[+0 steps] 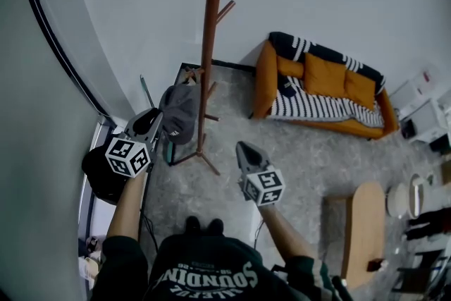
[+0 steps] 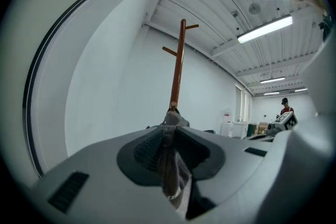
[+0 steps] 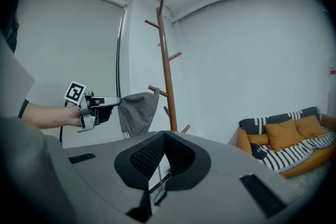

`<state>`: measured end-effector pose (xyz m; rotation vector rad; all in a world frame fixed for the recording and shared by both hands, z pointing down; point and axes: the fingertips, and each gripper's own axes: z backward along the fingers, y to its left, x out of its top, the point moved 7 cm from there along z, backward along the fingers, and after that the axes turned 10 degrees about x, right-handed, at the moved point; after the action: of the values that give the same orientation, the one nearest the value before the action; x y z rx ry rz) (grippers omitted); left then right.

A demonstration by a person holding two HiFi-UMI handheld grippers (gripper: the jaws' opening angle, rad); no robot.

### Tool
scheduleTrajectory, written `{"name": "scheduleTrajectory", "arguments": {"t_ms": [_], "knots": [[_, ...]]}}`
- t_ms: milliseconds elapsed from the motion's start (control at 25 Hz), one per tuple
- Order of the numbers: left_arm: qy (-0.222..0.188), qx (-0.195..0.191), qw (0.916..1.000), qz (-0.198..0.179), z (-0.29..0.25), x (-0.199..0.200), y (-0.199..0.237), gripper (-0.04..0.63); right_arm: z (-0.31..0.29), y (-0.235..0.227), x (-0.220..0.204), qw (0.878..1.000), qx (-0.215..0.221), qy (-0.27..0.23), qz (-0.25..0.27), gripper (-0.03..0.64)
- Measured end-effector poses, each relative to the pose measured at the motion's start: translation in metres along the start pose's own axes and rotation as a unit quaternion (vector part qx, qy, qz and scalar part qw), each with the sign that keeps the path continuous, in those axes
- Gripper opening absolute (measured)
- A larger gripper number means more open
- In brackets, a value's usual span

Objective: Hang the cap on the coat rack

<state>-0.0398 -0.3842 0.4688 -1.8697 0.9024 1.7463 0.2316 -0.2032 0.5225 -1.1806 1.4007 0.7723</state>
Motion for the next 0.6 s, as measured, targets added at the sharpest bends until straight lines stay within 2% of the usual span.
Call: {"name": "scheduleTrajectory", "arguments": {"t_ms": [600], "knots": [[0.033, -0.012, 0.9992, -0.018, -0.039, -0.026, -0.020, 0.078, 0.009, -0.013, 0.003, 1.000, -0.018, -0.004, -0.004, -0.003]]}}
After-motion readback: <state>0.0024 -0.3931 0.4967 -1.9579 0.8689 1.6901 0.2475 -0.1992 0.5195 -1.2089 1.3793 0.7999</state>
